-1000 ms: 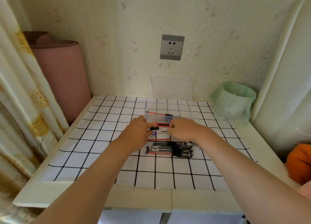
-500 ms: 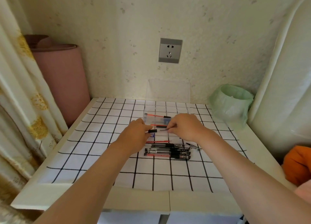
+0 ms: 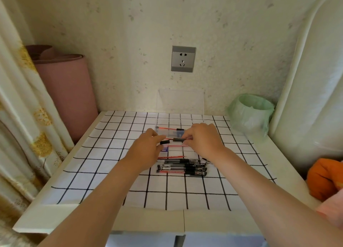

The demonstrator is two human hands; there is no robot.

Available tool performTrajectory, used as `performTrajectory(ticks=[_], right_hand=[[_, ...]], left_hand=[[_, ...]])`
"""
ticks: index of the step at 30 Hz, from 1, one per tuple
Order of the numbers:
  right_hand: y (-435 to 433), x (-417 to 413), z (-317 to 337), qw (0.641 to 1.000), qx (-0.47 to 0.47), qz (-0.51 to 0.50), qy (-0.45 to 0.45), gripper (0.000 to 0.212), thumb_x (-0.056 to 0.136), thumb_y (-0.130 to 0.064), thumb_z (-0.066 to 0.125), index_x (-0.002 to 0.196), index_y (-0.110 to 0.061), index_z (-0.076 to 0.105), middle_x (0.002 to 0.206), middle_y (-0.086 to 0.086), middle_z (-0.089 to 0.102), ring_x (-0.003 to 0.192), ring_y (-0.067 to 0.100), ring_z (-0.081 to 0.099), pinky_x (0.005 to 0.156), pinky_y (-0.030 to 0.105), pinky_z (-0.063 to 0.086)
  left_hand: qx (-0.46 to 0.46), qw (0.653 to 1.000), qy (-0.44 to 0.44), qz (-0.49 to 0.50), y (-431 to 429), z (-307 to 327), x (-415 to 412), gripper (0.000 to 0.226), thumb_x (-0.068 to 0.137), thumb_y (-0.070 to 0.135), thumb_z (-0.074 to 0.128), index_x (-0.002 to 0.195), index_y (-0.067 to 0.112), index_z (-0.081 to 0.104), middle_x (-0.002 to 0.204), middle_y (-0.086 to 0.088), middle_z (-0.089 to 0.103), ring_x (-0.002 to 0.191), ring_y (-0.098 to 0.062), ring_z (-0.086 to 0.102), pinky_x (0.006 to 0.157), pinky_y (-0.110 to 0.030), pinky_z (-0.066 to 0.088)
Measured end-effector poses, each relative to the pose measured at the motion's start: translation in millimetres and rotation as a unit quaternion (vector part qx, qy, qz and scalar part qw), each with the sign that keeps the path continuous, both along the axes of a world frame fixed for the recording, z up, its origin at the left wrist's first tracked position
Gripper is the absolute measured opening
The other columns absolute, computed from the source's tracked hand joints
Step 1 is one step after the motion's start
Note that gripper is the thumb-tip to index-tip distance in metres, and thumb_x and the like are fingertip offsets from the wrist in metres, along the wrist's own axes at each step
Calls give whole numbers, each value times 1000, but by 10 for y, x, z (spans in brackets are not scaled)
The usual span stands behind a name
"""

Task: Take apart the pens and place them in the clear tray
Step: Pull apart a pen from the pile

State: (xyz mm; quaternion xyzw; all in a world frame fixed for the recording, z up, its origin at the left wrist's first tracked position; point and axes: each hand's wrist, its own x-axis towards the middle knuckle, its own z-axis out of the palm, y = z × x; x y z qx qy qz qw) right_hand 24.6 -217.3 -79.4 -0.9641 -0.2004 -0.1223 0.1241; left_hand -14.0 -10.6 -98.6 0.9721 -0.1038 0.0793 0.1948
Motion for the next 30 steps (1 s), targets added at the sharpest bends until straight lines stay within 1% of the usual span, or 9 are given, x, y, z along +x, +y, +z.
performTrajectory(ticks=[3, 5, 7, 11, 14, 17, 20, 24, 30], right_hand=[[-90, -16, 53, 998, 70, -4, 11, 19, 88, -32, 69, 107, -33, 73, 94, -10, 68, 86, 13, 62, 86, 36, 46], [-151, -35, 68, 996, 93, 5, 13, 17, 88, -28, 69, 104, -31, 74, 93, -9, 69, 83, 12, 63, 87, 38, 48], [-209, -67, 73, 995, 101, 12, 13, 15, 88, -24, 69, 100, -29, 75, 92, -11, 69, 79, 9, 61, 89, 36, 47], [-298, -131, 80, 994, 95, 40, 24, 15, 87, -21, 71, 98, -27, 77, 93, -13, 71, 70, -6, 52, 88, 22, 44], [-339, -165, 80, 995, 82, 49, 34, 15, 87, -21, 71, 100, -27, 76, 93, -13, 71, 61, -13, 47, 69, 1, 32], [-372, -175, 75, 994, 97, 42, 41, 16, 88, -22, 69, 100, -29, 76, 92, -14, 69, 62, -11, 48, 61, 2, 31], [-389, -195, 76, 993, 94, 42, 53, 15, 89, -22, 68, 101, -28, 75, 91, -14, 68, 64, -11, 48, 61, 3, 30], [-405, -212, 71, 994, 83, 47, 53, 15, 90, -22, 67, 103, -26, 75, 94, -12, 69, 64, -11, 48, 61, 3, 31], [-420, -209, 68, 994, 75, 45, 61, 16, 91, -22, 66, 103, -26, 75, 97, -10, 71, 65, -7, 49, 63, 3, 30]], left_hand=[[-20, 999, -37, 11, -23, 122, -40, 31, 98, 44, 47, 124, 33, 59, 105, 6, 57, 89, -12, 58, 77, -27, 50], [-6, 1000, 9, 25, -31, 178, -58, 29, 96, 55, 41, 110, 39, 60, 88, 11, 62, 80, -8, 59, 70, -28, 50], [29, 999, 41, 22, -19, 168, -83, 29, 97, 55, 36, 107, 41, 60, 80, 12, 63, 76, -6, 58, 65, -26, 47], [19, 998, 54, 6, -2, 146, -87, 31, 101, 47, 36, 107, 39, 65, 93, 13, 67, 83, -8, 61, 71, -28, 50], [-1, 999, 53, 5, -21, 175, -67, 26, 101, 40, 40, 108, 34, 64, 98, 9, 66, 85, -11, 62, 78, -32, 53], [0, 998, 57, 14, -39, 162, -81, 18, 101, 33, 45, 109, 28, 60, 105, 6, 63, 89, -13, 60, 80, -31, 52], [-2, 999, 53, 4, -53, 150, -90, 15, 101, 31, 44, 110, 30, 57, 101, 7, 65, 85, -10, 59, 76, -28, 50], [-24, 998, 63, -18, -58, 151, -78, 25, 102, 28, 42, 120, 38, 56, 97, 14, 66, 83, -8, 59, 72, -24, 48], [-64, 994, 88, -32, -78, 141, -76, 25, 102, 25, 41, 116, 38, 57, 91, 14, 65, 73, -8, 57, 69, -25, 48]])
